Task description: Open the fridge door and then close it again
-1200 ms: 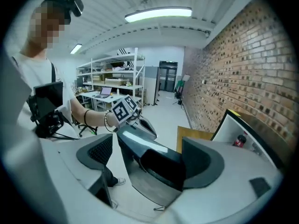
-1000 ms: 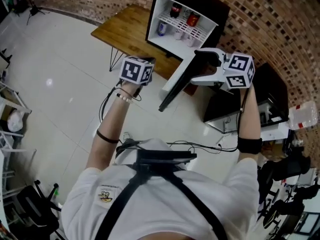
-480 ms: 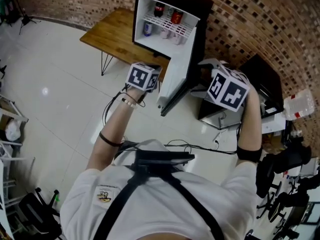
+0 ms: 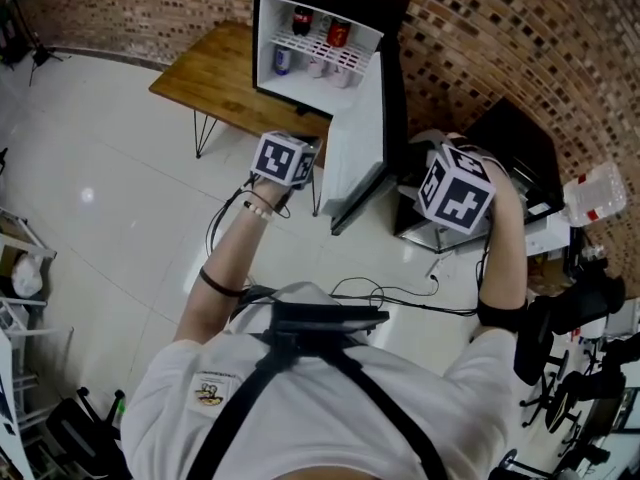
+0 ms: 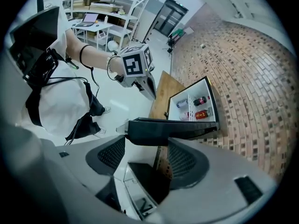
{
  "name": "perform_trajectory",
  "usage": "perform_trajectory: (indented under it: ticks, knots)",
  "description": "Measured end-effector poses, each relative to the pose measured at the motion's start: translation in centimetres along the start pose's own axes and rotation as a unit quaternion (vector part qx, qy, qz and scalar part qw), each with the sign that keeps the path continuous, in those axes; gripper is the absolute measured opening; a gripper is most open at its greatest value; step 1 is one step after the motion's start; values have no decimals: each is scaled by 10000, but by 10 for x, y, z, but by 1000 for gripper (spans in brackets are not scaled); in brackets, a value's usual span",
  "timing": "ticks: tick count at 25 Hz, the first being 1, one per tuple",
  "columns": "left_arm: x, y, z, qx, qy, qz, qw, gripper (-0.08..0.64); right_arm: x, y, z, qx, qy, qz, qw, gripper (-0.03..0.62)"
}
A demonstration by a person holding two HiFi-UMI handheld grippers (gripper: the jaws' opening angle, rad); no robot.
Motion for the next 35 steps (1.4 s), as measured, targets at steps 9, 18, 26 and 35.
perform_trajectory:
  ticks: [9,18,26,35]
  knots:
    - [-7,8,17,-145,-234,18,9996,2,-20,40,31,-67,505,-316,9982,311]
    - [16,42,18,-346,-231,477,9980,2,-36,-17,111,-239,1053,-1212,9867,21]
    - [53,93,11,-692,-91,965,9929,2,-20,-58,194,-1138,-115,-1264,9854,21]
    - [88,141,-24,-1006,121,1483,9837,2,3,-122,208,-1853,-2503,-1576,9371,21]
Point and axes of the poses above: the fingertips, and each gripper's own axes: y backward along the fingers, x to its left, z out of its top, the point moved 9 cm from there along y, backward along the fingers, and after that the axes turned 13 degrees about -z, right-handed, at the moved point
